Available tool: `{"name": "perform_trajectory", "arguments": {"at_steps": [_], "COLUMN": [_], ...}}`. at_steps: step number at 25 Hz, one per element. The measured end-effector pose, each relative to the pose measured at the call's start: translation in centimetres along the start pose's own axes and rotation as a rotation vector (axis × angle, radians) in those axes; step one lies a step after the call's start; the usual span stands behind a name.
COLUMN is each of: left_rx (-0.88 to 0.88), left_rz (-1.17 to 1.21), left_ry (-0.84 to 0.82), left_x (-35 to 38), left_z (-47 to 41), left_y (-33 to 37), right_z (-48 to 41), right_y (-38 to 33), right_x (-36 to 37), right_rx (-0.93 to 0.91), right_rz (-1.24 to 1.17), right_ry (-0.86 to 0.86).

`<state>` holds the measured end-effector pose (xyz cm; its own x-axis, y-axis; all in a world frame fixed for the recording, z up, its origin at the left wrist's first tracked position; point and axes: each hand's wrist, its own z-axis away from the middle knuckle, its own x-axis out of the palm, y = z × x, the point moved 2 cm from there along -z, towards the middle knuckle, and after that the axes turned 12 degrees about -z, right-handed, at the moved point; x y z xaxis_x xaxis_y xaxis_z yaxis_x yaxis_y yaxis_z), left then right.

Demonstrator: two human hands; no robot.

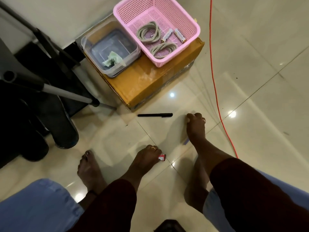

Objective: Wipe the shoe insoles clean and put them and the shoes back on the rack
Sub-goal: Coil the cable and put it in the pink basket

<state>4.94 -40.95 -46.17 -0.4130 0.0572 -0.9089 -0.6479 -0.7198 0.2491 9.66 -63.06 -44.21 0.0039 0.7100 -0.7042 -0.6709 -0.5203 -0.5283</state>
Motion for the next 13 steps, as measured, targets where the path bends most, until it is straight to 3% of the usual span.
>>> {"name": "perform_trajectory", "arguments": {"at_steps": [5,10,13], "left_rx": [-0.108,-0.316,-0.363], "left_rz": [0.11,0.361,0.531], "left_ry": [0.149,0.449,0.589], "left_x": [-2.5,-14.2,-21.9], "left_z": [-1.5,-4.8,-7.6], "left_y": [0.3,-0.1,-1.2], "right_z": [2.2,2.9,2.2], "right_y": [-2.3,-10.2,-15.2], "right_x": [-0.4,-4.1,-7.0], "right_rx": [-0.06,-0.285,-0.513], "right_rz": [-0.025,-0.141,-0.223], "right_ry": [0.006,0.181,0.344]}}
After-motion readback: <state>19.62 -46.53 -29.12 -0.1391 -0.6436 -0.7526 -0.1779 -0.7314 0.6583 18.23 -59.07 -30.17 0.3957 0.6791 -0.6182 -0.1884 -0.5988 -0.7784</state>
